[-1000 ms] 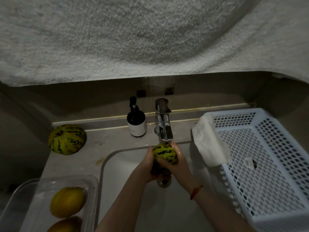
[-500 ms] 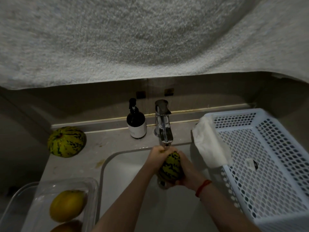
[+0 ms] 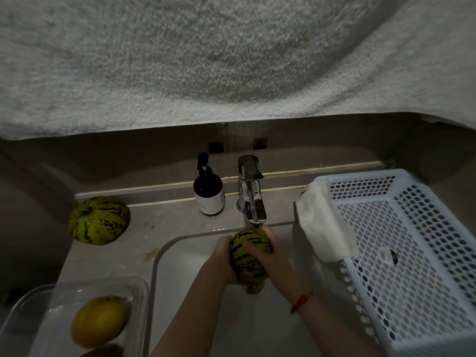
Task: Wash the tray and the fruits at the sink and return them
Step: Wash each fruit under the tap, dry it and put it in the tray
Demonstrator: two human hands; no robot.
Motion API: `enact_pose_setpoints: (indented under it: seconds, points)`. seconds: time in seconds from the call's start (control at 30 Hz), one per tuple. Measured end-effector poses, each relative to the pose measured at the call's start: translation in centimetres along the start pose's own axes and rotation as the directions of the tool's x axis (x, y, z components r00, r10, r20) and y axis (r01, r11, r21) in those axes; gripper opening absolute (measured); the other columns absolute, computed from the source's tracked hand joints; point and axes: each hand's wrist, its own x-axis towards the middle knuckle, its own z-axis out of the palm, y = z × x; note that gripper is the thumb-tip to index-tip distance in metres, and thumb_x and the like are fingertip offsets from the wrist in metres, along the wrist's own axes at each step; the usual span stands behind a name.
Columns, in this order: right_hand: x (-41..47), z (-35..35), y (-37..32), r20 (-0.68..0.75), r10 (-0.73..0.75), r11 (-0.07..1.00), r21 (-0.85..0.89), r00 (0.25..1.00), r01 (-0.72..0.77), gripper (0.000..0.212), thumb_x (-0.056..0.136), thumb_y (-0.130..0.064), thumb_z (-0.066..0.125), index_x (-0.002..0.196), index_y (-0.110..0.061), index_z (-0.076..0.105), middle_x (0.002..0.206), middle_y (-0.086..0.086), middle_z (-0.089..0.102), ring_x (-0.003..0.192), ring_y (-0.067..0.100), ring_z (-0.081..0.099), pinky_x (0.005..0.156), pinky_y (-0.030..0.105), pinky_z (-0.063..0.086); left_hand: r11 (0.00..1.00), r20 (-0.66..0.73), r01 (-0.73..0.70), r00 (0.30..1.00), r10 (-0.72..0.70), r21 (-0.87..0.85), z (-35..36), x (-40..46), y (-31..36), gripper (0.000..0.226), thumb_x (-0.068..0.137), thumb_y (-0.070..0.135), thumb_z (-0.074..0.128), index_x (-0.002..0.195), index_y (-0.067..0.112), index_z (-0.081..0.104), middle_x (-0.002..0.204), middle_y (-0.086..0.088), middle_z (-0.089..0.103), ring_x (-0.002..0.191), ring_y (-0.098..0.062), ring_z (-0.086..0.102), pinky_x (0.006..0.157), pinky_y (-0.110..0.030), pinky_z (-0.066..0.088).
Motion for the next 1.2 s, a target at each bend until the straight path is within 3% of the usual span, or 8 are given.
enact_pose_setpoints:
  seconds: [0.13,0.2,0.3,0.4,0.6,0.77,1.03,1.2]
  points:
    - [2.5,1.8,-0.4,-0.065,0.292,0.956,0.062,0.954,-0.288,0.022,0.081,-0.038,0.066,0.093,-0.019,0.065,0.092,0.007,0.069,0.089,0.023,0.066,0.086,0.041,0.053,0.917,-0.13,-0.392,0.908,0.398,0.069,0.3,1.4,-2.3,0.048,0.096,0.045,0.034,0.106,0.008,0.064,0.101,-0.02,0.066,0.096,-0.033,0.062,0.083,-0.047,0.053]
    - [3.5,2.0,-0.1,-0.015,0.411,0.91,0.066,0.912,-0.409,0.032,0.09,-0.038,0.056,0.099,-0.01,0.066,0.104,0.017,0.067,0.099,0.032,0.063,0.093,0.046,0.05,0.723,-0.186,-0.593,0.713,0.676,0.354,-0.1,1.4,-2.9,0.028,0.096,0.036,0.046,0.106,0.015,0.061,0.106,-0.016,0.064,0.098,-0.03,0.062,0.088,-0.048,0.053]
    - [3.8,1.5,0.5,0.094,0.558,0.82,0.092,0.824,-0.566,0.041,0.097,-0.043,0.037,0.095,-0.011,0.063,0.105,0.021,0.064,0.097,0.039,0.062,0.08,0.049,0.055,0.415,0.034,-0.691,0.536,0.844,0.592,-1.1,1.1,-2.6,0.017,0.088,0.033,0.061,0.101,0.024,0.065,0.103,-0.004,0.066,0.096,-0.021,0.063,0.087,-0.038,0.052]
    - [3.3,0.8,0.5,0.146,0.55,0.834,-0.041,0.822,-0.55,0.047,0.094,-0.06,0.028,0.093,-0.025,0.058,0.093,0.006,0.063,0.079,0.026,0.063,0.054,0.032,0.055,0.454,0.08,-0.68,0.6,0.796,0.576,-1.1,0.9,-1.1,0.004,0.084,0.028,0.066,0.085,0.03,0.069,0.092,0.001,0.069,0.092,-0.021,0.064,0.082,-0.03,0.052]
    - [1.2,-0.7,0.6,0.273,0.157,0.925,-0.379,0.949,-0.044,0.059,0.081,-0.072,0.036,0.13,-0.04,0.037,0.113,-0.003,0.065,0.093,0.008,0.062,0.082,0.024,0.051,0.895,-0.374,-0.364,0.817,0.439,0.258,0.1,1.3,0.1,0.03,0.088,0.029,0.055,0.1,0.003,0.064,0.101,-0.019,0.065,0.097,-0.035,0.061,0.084,-0.041,0.05]
    - [-0.5,-2.2,0.5,0.301,-0.003,0.992,-0.121,0.954,0.041,0.047,0.085,-0.033,0.062,0.127,-0.035,0.042,0.121,-0.007,0.058,0.112,0.004,0.056,0.095,0.023,0.049,0.998,-0.088,-0.028,0.996,0.023,-0.054,0.1,-0.4,-0.4,0.046,0.09,0.034,0.036,0.086,-0.001,0.066,0.089,-0.02,0.065,0.088,-0.036,0.058,0.071,-0.041,0.047]
    - [0.6,-3.2,-0.2,0.269,0.197,0.98,-0.025,0.943,-0.198,0.059,0.073,-0.03,0.078,0.126,-0.024,0.054,0.113,0.003,0.066,0.104,0.021,0.064,0.081,0.039,0.057,0.971,0.03,-0.119,0.993,0.115,0.208,-0.4,0.0,0.1,0.038,0.096,0.026,0.034,0.09,0.004,0.065,0.081,-0.023,0.07,0.084,-0.037,0.06,0.071,-0.046,0.051]
    - [-0.8,-2.8,1.4,0.074,0.414,0.887,0.19,0.907,-0.421,0.025,0.071,-0.047,0.073,0.093,-0.035,0.07,0.097,0.004,0.07,0.091,0.025,0.067,0.07,0.05,0.058,0.798,0.074,-0.397,0.909,0.41,0.454,0.6,1.1,-0.2,0.024,0.095,0.022,0.049,0.081,0.013,0.066,0.081,-0.01,0.069,0.078,-0.022,0.064,0.076,-0.033,0.052]
